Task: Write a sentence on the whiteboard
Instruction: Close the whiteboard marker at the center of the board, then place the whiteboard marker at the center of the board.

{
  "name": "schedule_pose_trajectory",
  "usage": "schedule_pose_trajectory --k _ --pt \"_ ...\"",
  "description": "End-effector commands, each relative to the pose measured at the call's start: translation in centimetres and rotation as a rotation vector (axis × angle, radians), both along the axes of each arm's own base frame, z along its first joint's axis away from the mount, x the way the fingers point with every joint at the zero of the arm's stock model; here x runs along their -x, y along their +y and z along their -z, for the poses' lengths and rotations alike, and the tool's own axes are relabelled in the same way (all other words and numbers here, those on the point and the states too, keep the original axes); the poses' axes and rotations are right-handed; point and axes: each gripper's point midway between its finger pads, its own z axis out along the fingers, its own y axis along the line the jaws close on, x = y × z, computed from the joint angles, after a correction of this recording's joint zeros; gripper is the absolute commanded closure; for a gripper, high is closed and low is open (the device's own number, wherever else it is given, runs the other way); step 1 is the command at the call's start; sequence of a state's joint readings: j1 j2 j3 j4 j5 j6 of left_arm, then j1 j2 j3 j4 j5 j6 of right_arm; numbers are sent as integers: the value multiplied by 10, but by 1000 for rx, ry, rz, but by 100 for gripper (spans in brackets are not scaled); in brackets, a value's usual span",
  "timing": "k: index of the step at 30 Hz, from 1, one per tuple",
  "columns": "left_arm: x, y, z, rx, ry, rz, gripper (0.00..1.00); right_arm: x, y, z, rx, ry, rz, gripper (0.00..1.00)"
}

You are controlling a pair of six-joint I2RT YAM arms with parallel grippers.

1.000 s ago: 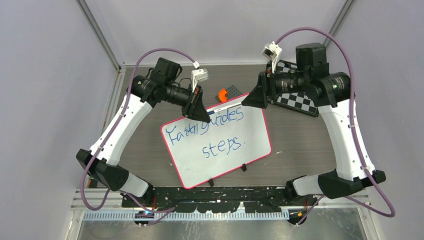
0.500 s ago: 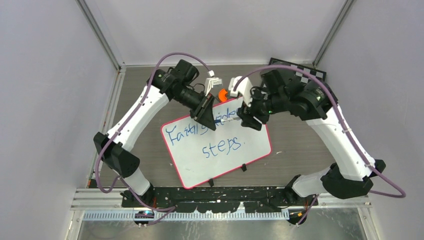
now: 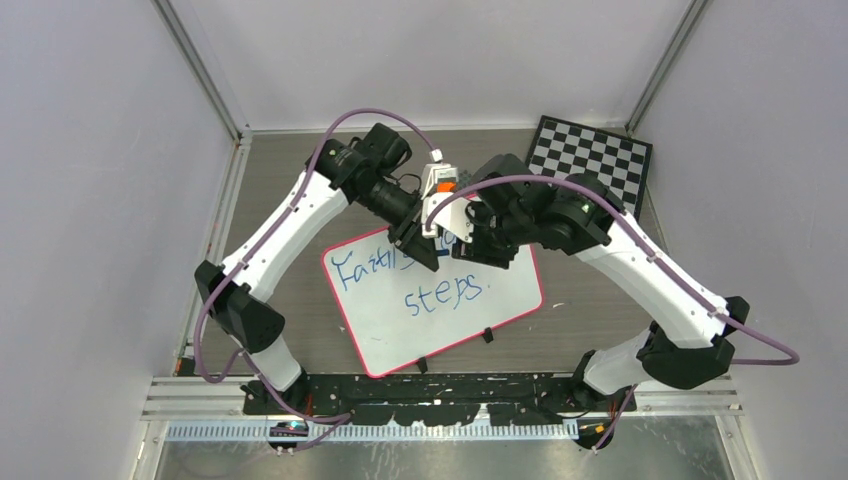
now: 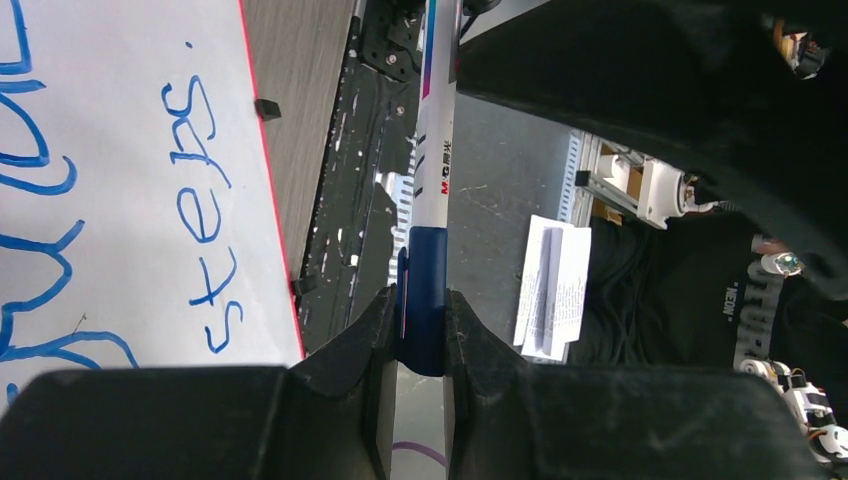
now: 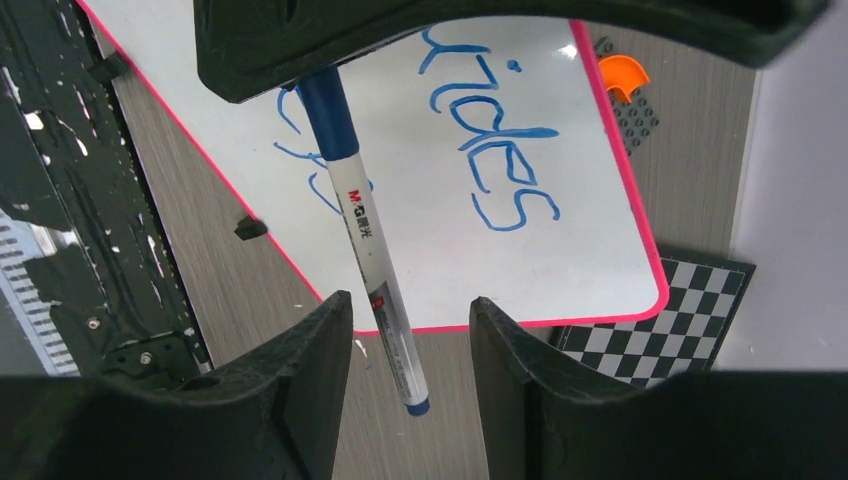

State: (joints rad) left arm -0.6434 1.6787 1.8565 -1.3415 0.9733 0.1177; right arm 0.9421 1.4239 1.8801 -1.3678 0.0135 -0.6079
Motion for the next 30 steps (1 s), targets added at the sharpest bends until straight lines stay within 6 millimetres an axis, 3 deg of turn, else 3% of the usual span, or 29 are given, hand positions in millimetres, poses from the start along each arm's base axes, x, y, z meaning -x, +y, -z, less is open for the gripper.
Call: schedule_pose_trajectory --k 1,4,9,15,21,26,30 --pt "8 -1 -18 63 -5 35 100 -6 1 4 37 -38 -6 51" --pt "9 -1 -19 71 -4 41 100 -5 3 8 47 -29 -13 58" --pt "11 1 -17 68 -11 49 97 -10 -3 11 71 -60 3 98" --pt "-6 7 -17 66 -82 -7 53 -14 -22 4 33 -76 75 100" --pt "-57 32 -39 96 -212 -210 3 -38 -65 -11 -171 14 332 100" --pt "-103 59 -54 111 -335 -406 0 -75 -127 -15 -339 92 636 100" --pt "-141 95 -58 43 -393 -592 0 -92 -179 7 -359 158 828 100"
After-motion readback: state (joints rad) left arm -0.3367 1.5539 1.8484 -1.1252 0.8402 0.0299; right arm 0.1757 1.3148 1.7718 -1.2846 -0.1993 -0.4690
